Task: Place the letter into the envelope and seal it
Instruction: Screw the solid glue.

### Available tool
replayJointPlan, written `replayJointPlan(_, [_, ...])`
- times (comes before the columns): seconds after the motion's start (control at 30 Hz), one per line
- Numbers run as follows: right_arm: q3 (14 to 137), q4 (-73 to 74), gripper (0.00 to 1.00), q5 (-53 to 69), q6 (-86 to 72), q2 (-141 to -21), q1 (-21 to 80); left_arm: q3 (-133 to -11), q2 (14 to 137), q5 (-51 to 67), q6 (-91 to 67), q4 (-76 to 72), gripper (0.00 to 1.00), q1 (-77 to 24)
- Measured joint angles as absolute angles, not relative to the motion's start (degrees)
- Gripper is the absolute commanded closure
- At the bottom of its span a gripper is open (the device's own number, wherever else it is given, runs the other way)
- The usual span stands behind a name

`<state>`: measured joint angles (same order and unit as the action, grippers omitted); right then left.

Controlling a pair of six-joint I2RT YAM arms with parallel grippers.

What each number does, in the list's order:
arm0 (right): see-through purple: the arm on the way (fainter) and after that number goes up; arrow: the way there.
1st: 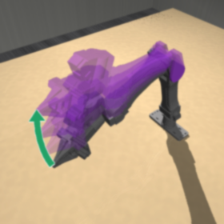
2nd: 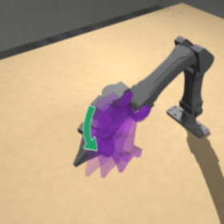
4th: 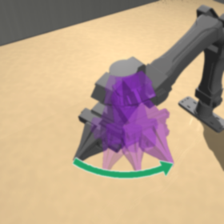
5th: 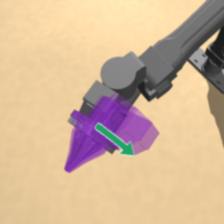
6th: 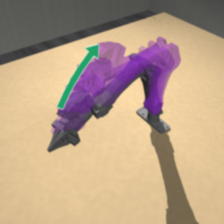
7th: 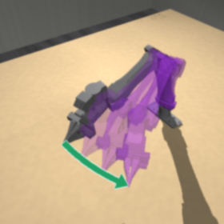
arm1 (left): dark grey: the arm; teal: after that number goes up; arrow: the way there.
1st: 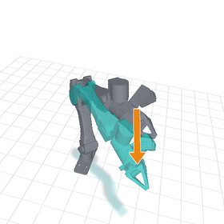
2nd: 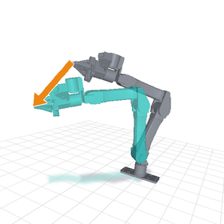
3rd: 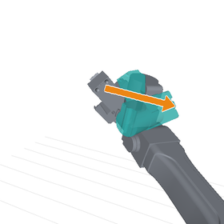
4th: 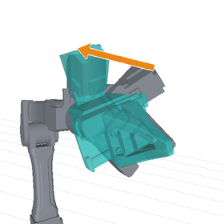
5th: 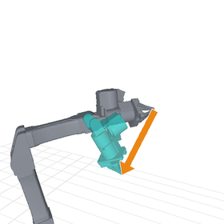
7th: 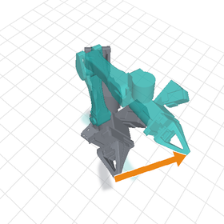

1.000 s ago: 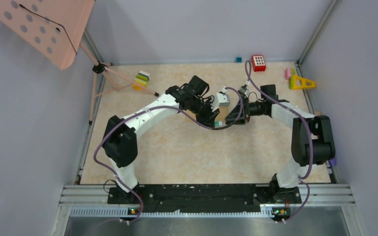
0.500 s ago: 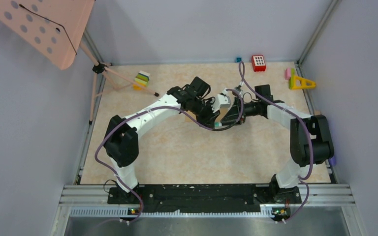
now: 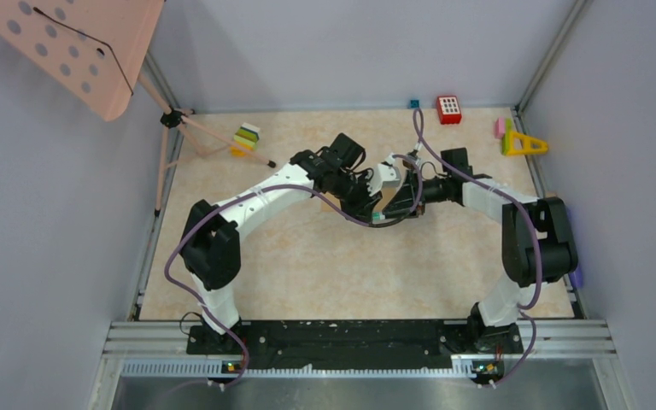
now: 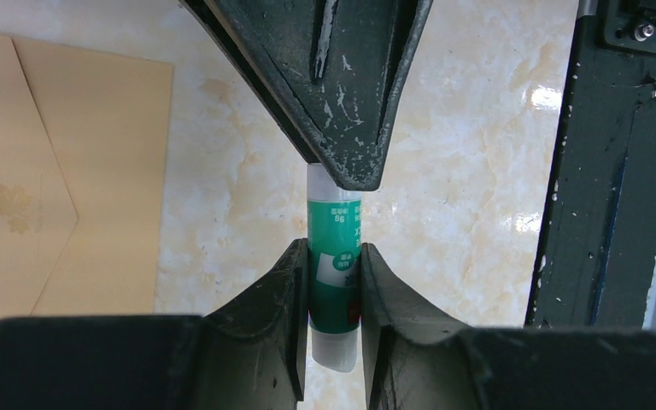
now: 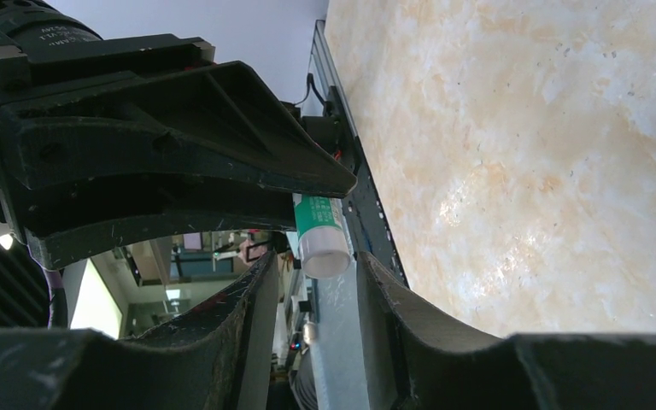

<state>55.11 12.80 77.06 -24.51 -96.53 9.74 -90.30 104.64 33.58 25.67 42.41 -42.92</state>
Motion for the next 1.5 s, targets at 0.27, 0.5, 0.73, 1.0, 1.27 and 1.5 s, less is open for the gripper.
replayJointPlan(0.27, [55.11,12.8,0.68,76.79,-24.49,-96.73,10.48,-90.3,104.64,33.58,25.67,42.41,0.91,-42.92])
replayJointPlan(0.5, [55.02,12.93,0.83,76.38,-23.62,-97.06,10.81,-90.3,104.66,33.65,25.67,42.61,0.91,-42.89])
replayJointPlan(0.73, [56.9,23.59,0.83,75.18,-10.96,-97.06,11.31,-91.0,106.72,37.91,25.82,44.69,0.9,-42.68])
replayJointPlan(1.0, [59.48,33.95,0.81,72.03,7.99,-94.04,12.95,-93.97,109.8,45.47,26.74,49.71,0.9,-41.3])
replayJointPlan(1.27, [54.19,29.76,0.75,69.87,17.15,-83.09,13.5,-94.52,110.37,54.13,26.55,50.81,0.89,-40.12])
replayJointPlan(1.5, [46.81,20.73,0.67,66.92,22.55,-72.47,15.4,-94.52,111.87,61.93,26.13,51.05,0.89,-39.68])
